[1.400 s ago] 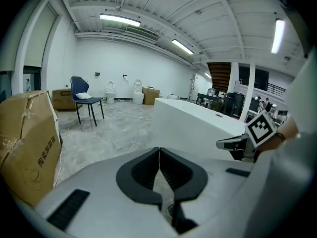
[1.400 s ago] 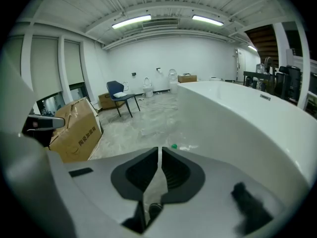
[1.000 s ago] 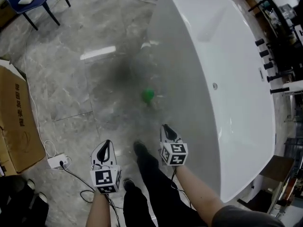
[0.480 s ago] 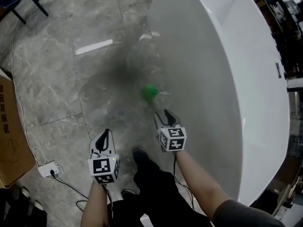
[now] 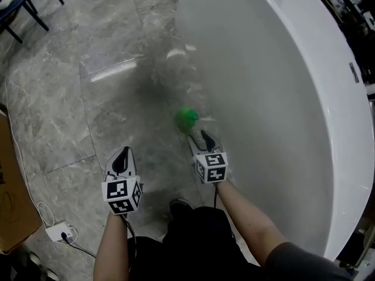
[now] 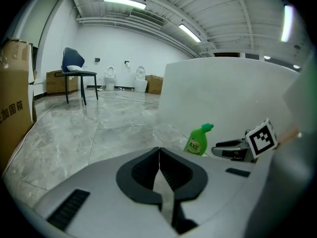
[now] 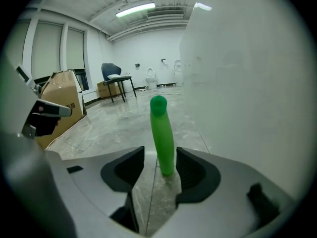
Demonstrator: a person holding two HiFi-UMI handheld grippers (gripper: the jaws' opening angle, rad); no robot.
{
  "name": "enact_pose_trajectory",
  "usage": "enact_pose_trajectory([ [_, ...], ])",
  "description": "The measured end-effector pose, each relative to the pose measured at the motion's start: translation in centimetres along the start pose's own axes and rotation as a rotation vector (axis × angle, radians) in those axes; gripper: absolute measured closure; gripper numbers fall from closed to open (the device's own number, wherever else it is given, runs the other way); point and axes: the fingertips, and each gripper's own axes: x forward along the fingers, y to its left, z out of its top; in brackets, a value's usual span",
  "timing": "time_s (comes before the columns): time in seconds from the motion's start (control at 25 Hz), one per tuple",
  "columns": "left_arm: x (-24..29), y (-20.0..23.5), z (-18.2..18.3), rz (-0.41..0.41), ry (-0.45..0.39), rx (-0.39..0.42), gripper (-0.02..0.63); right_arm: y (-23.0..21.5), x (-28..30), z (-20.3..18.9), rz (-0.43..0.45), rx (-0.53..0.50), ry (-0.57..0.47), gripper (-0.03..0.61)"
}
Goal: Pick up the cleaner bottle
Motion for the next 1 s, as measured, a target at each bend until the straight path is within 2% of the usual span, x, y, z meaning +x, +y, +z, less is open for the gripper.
enact_pose_trajectory([
  [0.16, 3.9, 0.9, -0.8, 0.001, -0.043, -0.007, 0.598, -1.1, 4.1, -0.8, 0.001, -0.006, -0.043, 0.373],
  [0.28, 6.2, 1.4, -1.4, 0.002, -0.054, 0.010, 0.598, -1.4, 6.5, -1.0, 0.024, 0.017, -0.079, 0.320],
  [0.4, 7.8, 2.0, -2.0, 0.001, -0.065, 0.030, 0.598, -1.1, 8.4, -1.1, 0.041, -0.039, -0.121, 0.318],
  [0.6, 9.1, 3.1, -2.9, 0.019, -0.065, 0.035, 0.598, -0.5, 10.6, -0.3, 0.033, -0.130, -0.183, 0.318],
  [1.0, 9.0, 3.8, -5.0, 0.036, -0.020, 0.052, 0.598, -0.7, 13.6, -0.8, 0.011, -0.119, -0.226, 0.322],
])
